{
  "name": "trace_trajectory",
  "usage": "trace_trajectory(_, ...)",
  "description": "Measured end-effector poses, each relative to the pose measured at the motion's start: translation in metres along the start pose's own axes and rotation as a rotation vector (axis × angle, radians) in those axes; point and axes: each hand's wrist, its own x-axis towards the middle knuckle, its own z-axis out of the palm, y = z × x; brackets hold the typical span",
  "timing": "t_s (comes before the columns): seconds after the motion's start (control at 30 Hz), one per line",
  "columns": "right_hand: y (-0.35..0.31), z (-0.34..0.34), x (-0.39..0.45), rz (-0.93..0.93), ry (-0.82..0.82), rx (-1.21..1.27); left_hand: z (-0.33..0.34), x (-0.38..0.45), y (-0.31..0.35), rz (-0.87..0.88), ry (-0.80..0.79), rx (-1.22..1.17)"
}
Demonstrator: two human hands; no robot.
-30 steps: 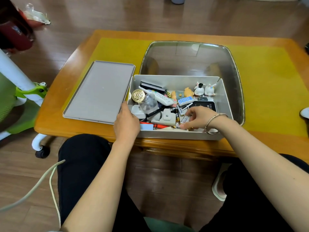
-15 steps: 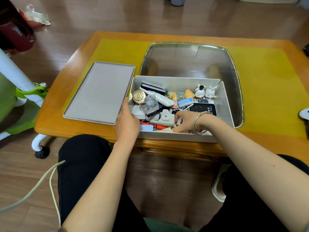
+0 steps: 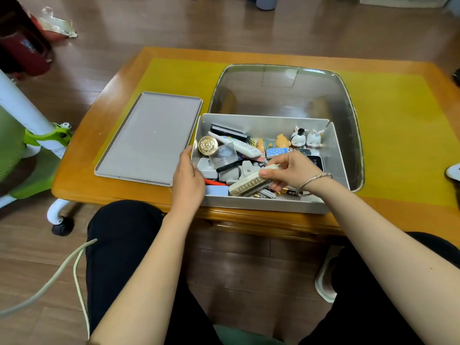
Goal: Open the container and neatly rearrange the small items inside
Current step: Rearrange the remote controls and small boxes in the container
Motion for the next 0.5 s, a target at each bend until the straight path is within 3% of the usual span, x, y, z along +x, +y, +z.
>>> trace_trajectory(0.2,-0.019,-0.007,0.005,-0.161,0.166,0.381,-0.018,0.002,-0.010,0.137,-0.040,0.002)
trace_trajectory(0.37,-0.036,0.003,0.026,-0.183,0.279,0.420,-0.021,0.001,-0.004,0.225,0.046,0.191)
trace_trajectory(0.5,-0.039,0.008,0.043,-0.101,0.459,0.421,-0.024,0.000,0.001,0.324,-0.070,0.344)
